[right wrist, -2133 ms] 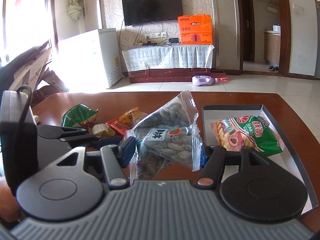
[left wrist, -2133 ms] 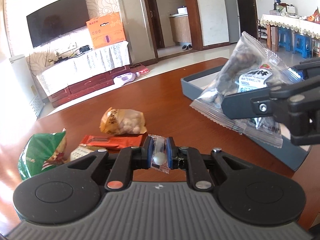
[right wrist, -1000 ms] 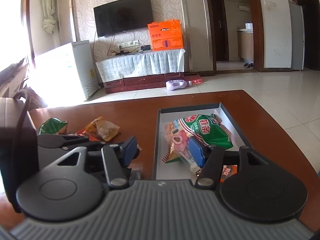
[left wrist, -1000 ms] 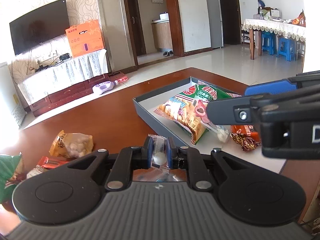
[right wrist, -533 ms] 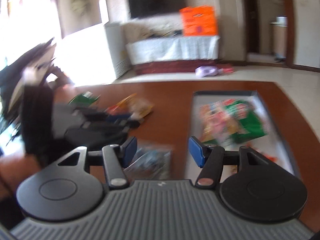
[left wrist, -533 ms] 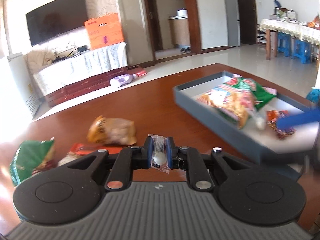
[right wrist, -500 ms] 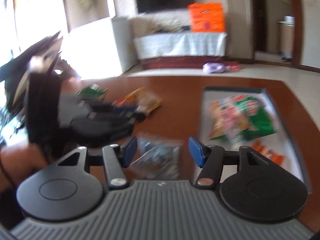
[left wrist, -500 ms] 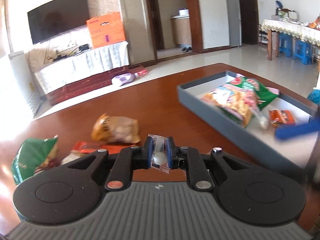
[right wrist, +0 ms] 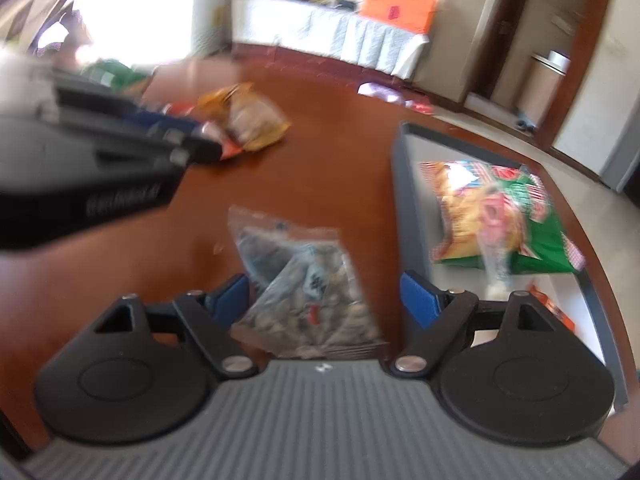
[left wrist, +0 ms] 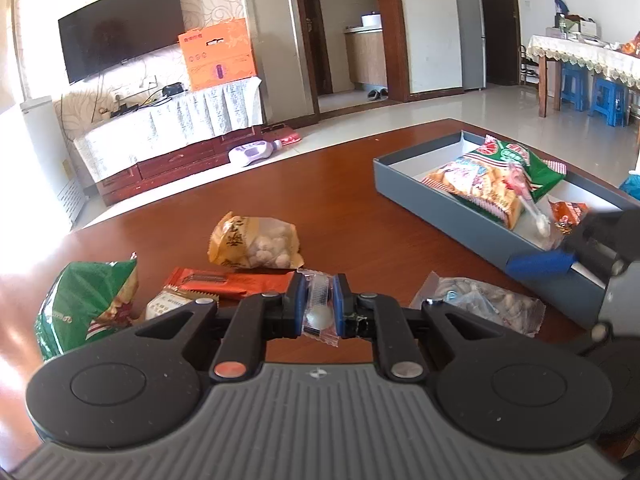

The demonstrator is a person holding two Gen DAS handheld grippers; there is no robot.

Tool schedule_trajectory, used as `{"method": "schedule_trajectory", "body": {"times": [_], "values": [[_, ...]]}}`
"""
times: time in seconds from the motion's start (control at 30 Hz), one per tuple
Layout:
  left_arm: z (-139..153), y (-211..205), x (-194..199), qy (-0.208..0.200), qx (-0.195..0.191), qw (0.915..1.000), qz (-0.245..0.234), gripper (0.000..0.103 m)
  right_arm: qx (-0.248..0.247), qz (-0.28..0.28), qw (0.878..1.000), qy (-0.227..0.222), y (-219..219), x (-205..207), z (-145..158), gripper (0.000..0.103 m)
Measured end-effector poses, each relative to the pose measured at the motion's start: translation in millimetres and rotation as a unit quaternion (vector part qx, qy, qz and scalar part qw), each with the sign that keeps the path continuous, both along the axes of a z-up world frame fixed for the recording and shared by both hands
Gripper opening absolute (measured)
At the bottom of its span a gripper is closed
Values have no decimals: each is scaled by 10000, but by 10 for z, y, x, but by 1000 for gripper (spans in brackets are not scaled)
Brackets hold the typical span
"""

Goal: Organize snacks
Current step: 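Carry the seed bag over the grey box with the right gripper while the left gripper carries the clear packet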

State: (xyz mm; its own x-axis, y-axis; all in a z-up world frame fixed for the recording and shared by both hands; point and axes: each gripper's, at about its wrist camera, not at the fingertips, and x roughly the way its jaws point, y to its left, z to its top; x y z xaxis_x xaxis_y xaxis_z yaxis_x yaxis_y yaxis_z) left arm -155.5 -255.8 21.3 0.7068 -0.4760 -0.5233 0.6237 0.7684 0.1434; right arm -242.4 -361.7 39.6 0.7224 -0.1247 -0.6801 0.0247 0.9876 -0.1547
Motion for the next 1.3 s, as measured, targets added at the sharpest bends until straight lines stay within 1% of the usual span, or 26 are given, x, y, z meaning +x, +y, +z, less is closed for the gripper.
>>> {"method": "schedule_trajectory", "body": {"times": [0.03,0.07,0.1,0.13,0.23,0.37,0.47,0.57,0.67,0.83,1.03,1.3], "values": [[5,14,7,12,-16,10000,11,17,282,102,9995,39,-26,15,15,65],[9,24,9,10,-20,10000,16,17,312,143,9994,70,-21,16,32,62],[9,21,11,1,-9,10000,19,17,147,202,9997,66,14,-2,37,61],[3,27,13,-1,3,10000,21,17,85,259,9996,46,35,-26,43,60],[16,36,20,6,-17,10000,56,17,98,239,9996,-104,35,-105,94,60],[55,35,9,-27,-63,10000,72,17,297,-45,9975,-639,-97,-270,316,59],[39,2,5,-24,-10,10000,63,17,453,-188,9942,-957,-192,-357,440,59],[34,-57,-17,-37,40,10000,32,17,576,-249,9911,-1177,-254,-420,536,59],[67,-139,-48,-39,5,10000,-28,17,695,-281,9881,-1346,-302,-480,621,59],[130,-359,-140,-114,-52,9997,-216,17,731,-378,9844,-1552,-419,-554,744,59],[186,-643,-287,-226,-118,9985,-486,17,790,-678,9801,-1688,-651,-677,791,59],[212,-979,-435,-206,-229,9962,-816,17,827,-1029,9748,-1797,-914,-855,788,59]]}}
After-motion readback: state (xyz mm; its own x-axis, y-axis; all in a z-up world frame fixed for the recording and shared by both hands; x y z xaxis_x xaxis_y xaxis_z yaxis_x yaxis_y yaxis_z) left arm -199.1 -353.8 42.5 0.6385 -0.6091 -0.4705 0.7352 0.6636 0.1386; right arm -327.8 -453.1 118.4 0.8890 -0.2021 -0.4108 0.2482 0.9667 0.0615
